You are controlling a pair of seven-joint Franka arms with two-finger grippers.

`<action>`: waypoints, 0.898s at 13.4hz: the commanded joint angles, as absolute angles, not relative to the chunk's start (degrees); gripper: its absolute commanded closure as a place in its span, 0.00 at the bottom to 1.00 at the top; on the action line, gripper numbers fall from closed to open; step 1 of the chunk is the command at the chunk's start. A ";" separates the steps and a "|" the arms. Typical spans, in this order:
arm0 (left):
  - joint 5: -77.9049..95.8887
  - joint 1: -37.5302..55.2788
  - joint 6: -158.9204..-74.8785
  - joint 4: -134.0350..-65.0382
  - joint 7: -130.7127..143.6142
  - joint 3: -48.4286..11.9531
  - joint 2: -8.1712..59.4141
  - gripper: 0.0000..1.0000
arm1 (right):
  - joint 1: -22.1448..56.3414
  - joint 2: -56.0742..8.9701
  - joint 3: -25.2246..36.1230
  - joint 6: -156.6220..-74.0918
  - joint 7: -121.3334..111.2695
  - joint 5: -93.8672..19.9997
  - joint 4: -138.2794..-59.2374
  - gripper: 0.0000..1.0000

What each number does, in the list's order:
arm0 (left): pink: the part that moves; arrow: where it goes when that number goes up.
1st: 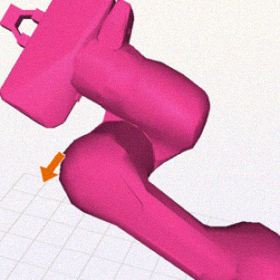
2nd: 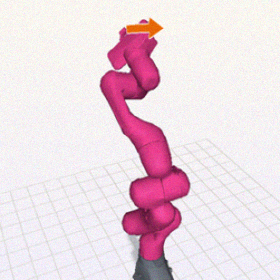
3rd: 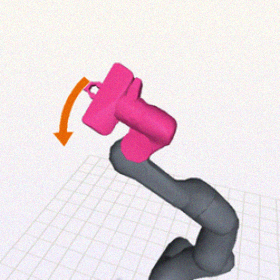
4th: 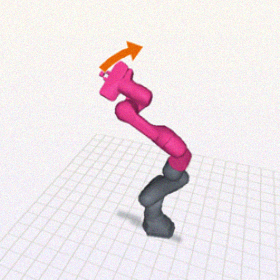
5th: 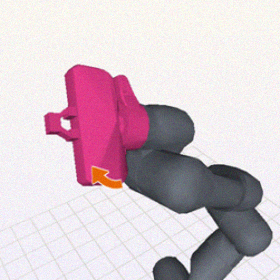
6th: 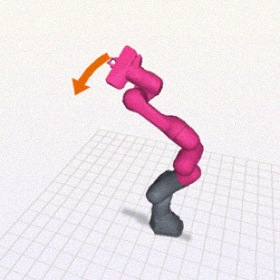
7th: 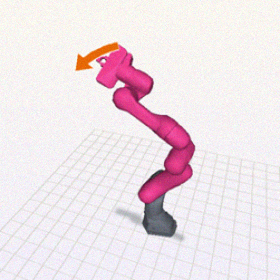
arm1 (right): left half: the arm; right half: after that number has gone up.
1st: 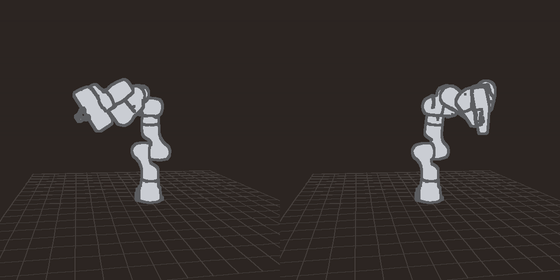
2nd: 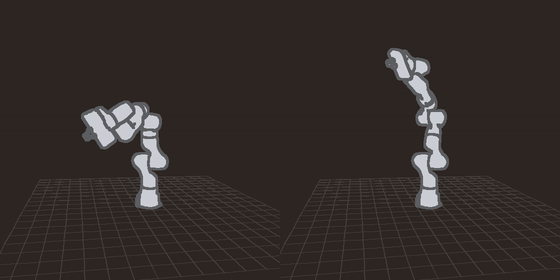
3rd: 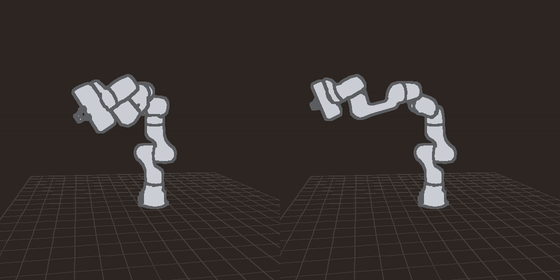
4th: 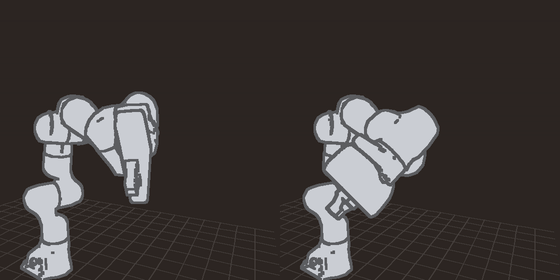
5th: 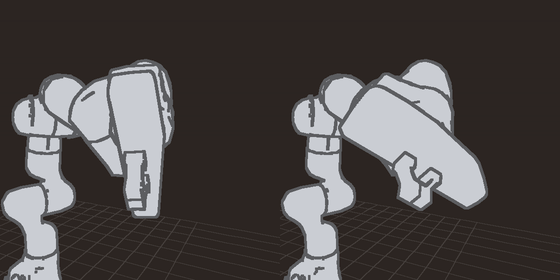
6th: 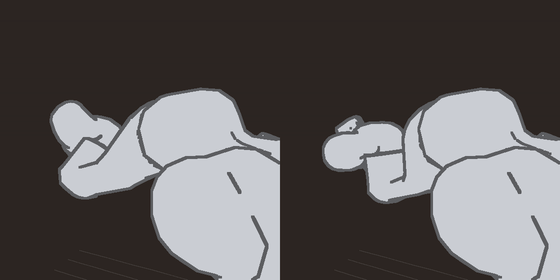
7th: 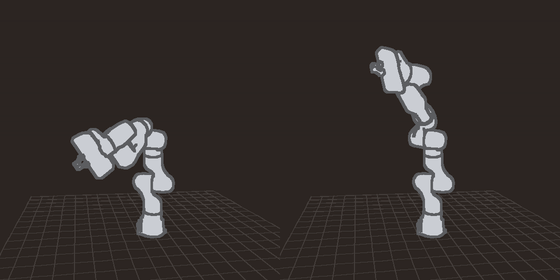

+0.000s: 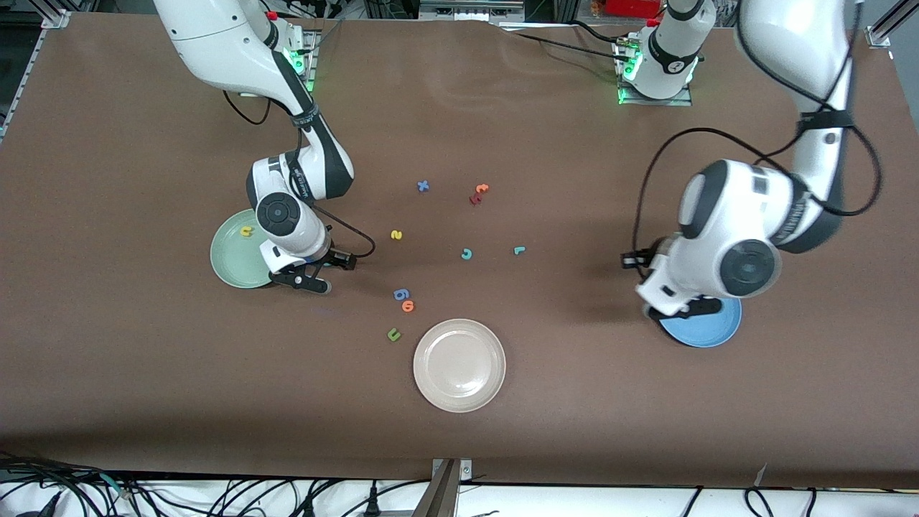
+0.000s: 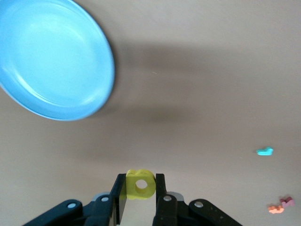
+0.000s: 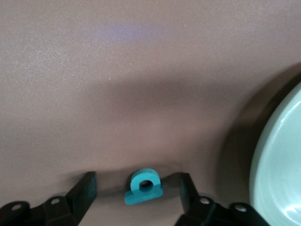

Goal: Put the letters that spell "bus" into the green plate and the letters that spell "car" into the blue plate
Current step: 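Release the b on the blue plate while the right gripper places teal letter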

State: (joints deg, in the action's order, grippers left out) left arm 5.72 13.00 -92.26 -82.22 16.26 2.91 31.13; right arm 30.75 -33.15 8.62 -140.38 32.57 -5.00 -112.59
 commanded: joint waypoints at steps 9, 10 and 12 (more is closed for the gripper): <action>4.31 4.04 -102.47 -83.05 3.16 2.46 37.18 0.81 | 30.76 -32.08 8.88 -138.52 30.50 -5.89 -113.91 0.80; 4.13 4.04 -103.87 -83.06 3.16 2.46 38.05 0.81 | 30.76 -31.65 8.96 -137.65 30.41 -5.89 -113.65 0.80; 2.47 3.69 -106.60 -83.67 3.16 2.46 38.93 0.81 | 30.76 -30.33 9.23 -135.80 30.32 -5.80 -113.47 0.80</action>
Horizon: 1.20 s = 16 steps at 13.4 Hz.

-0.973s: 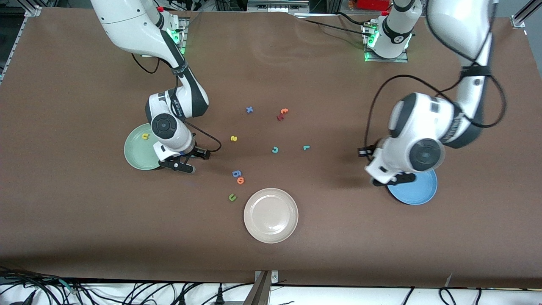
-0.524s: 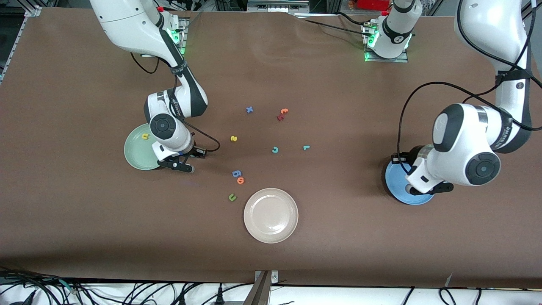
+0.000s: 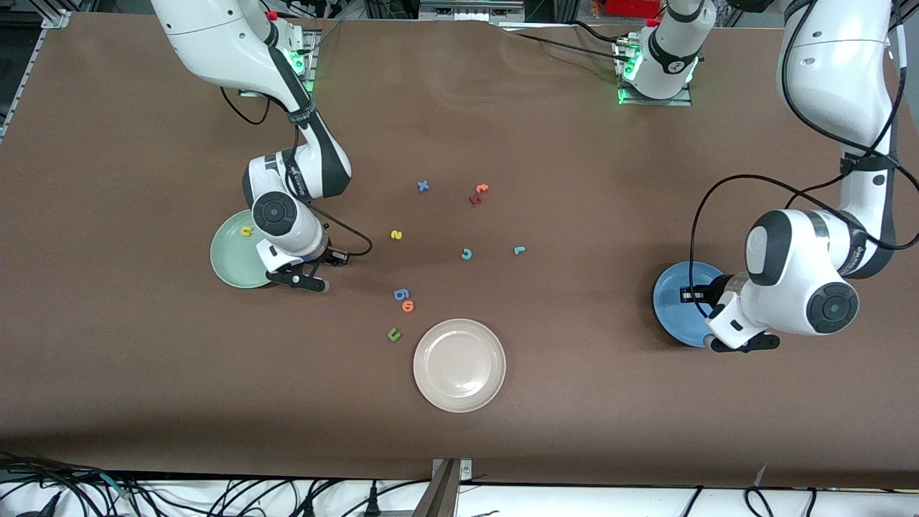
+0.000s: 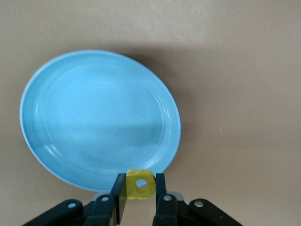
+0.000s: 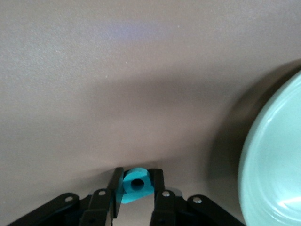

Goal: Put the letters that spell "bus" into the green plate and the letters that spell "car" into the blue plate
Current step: 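Release the b on the blue plate while the right gripper places teal letter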

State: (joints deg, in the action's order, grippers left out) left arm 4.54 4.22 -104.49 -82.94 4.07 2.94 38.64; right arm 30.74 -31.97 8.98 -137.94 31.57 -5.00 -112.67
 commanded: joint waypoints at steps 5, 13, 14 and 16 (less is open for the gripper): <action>2.55 2.21 -110.30 -85.87 3.08 2.37 38.94 0.79 | 30.76 -25.67 15.01 -121.59 24.11 -5.80 -109.44 0.80; 2.46 1.32 -110.39 -85.69 3.16 2.37 38.24 0.00 | 29.71 -25.05 21.53 -121.80 10.72 -6.06 -116.61 0.79; 2.46 1.32 -109.96 -85.78 3.51 2.37 37.19 0.00 | 29.71 -25.14 21.53 -122.95 10.55 -6.06 -118.20 0.79; 2.81 -0.25 -107.59 -85.87 2.73 2.29 34.56 0.00 | 29.53 -25.92 21.53 -124.54 10.46 -6.06 -119.79 0.76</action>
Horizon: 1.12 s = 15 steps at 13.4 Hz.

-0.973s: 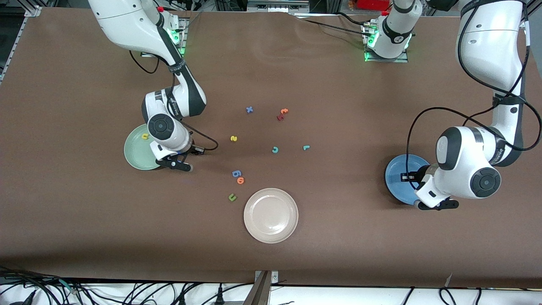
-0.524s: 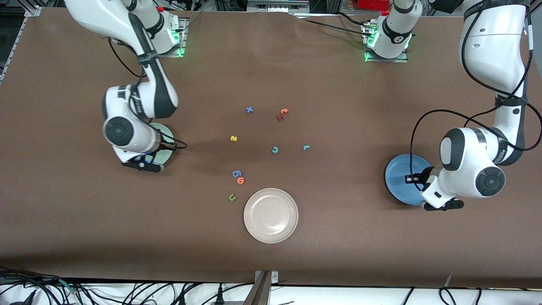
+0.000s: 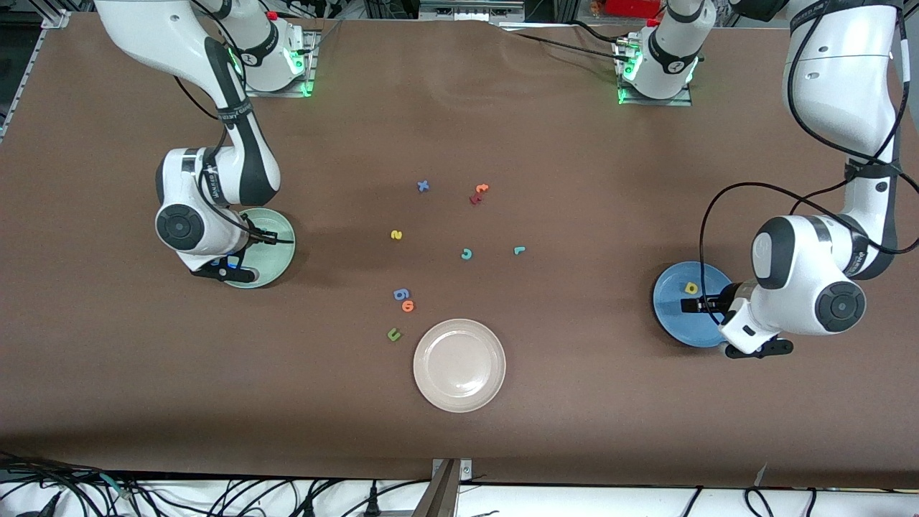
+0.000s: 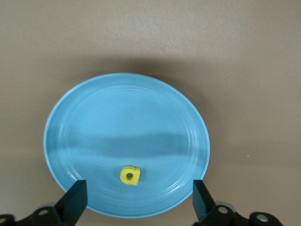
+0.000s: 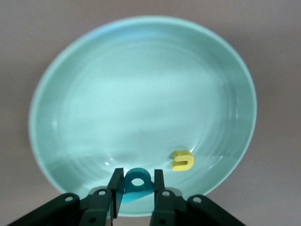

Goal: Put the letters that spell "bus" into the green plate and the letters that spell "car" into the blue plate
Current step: 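Release the b on the blue plate while the right gripper places teal letter, then grasp the yellow 2 with the right gripper while the left gripper grasps teal letter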

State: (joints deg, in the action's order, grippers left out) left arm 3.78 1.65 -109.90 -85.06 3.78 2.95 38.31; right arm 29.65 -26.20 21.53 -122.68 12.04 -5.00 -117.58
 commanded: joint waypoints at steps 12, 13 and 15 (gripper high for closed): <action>3.16 0.62 -129.85 -122.21 5.43 -2.71 7.31 0.00 | 30.76 -24.34 10.74 -122.25 41.25 -5.98 -112.60 0.02; 3.08 0.79 -132.77 -123.73 8.58 -4.81 7.30 0.00 | 30.85 -24.78 8.81 -122.69 46.53 -5.98 -111.63 0.02; 2.37 0.88 -132.98 -123.40 20.24 -11.05 8.87 0.00 | 31.37 -25.13 5.03 -124.44 49.57 -5.80 -111.27 0.02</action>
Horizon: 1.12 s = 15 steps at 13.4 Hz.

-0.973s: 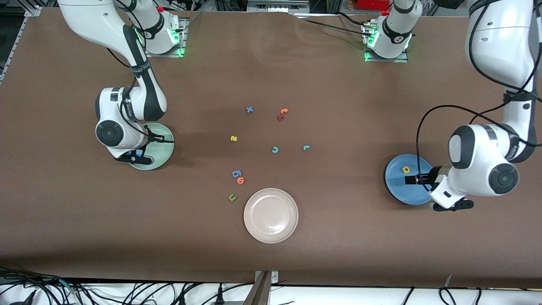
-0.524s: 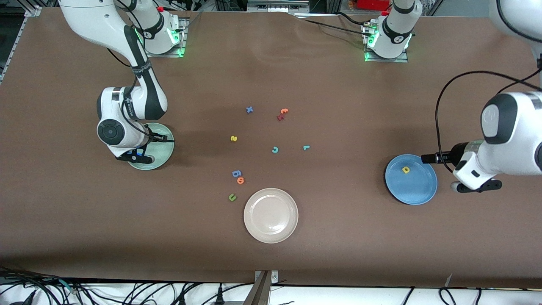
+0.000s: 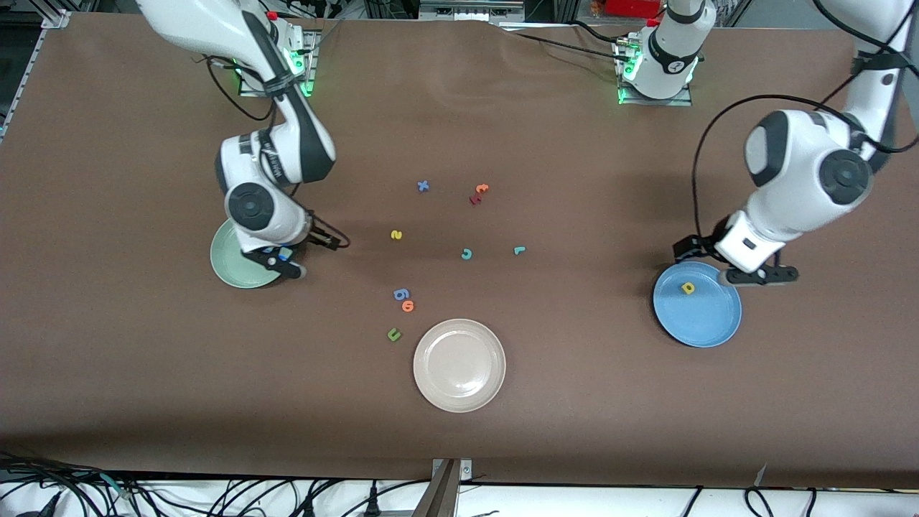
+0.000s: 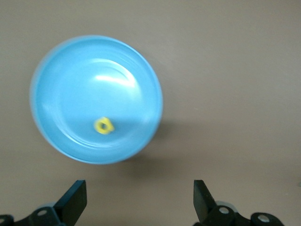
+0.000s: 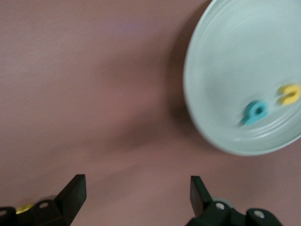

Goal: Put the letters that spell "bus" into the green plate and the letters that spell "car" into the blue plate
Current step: 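Grasp the yellow 2 with the right gripper while the left gripper grasps teal letter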

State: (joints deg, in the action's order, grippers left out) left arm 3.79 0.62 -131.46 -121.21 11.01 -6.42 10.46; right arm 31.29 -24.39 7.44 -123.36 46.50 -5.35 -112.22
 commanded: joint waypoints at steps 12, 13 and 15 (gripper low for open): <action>-5.80 14.32 -133.24 -105.49 49.02 -15.64 30.65 0.00 | 37.79 -33.13 0.09 -140.98 42.98 0.00 -111.53 0.05; -5.89 14.85 -133.24 -104.42 51.13 -15.64 32.15 0.00 | 37.79 -33.13 0.09 -140.98 42.46 1.13 -111.53 0.06; -5.89 16.08 -133.24 -103.28 52.38 -15.64 34.18 0.00 | 37.71 -33.40 0.18 -141.06 42.45 3.33 -111.45 0.10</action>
